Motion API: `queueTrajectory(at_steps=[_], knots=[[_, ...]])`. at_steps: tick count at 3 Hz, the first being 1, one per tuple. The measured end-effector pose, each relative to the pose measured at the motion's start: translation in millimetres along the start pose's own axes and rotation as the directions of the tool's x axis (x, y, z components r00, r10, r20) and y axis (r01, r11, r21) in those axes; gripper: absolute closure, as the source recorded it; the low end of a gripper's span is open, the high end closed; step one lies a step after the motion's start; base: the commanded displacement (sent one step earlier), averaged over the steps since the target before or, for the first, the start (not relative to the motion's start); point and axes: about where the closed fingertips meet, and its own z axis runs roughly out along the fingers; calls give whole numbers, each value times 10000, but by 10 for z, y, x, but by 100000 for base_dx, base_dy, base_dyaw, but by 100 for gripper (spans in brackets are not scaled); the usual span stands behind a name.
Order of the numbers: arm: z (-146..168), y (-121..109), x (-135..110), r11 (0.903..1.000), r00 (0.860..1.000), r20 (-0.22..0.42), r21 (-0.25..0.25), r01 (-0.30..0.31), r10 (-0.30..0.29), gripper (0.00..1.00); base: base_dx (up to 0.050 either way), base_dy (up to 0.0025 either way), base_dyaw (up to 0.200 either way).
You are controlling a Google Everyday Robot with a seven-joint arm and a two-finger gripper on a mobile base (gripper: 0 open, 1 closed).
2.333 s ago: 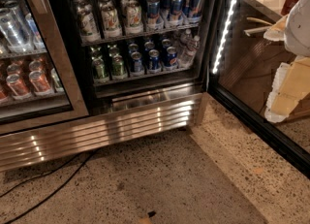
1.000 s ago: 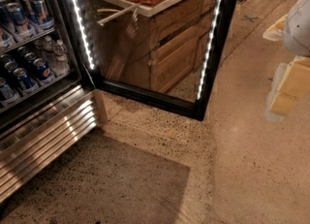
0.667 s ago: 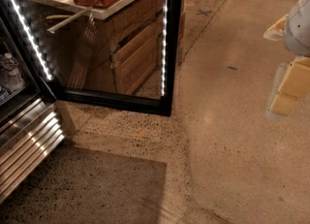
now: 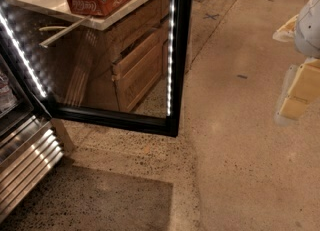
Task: Close right fridge door
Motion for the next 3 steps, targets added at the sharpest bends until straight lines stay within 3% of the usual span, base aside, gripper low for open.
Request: queueTrajectory(at_steps=[3], knots=[[0,0,0,10000,10000,0,0,0,0,0,5001,0,12]])
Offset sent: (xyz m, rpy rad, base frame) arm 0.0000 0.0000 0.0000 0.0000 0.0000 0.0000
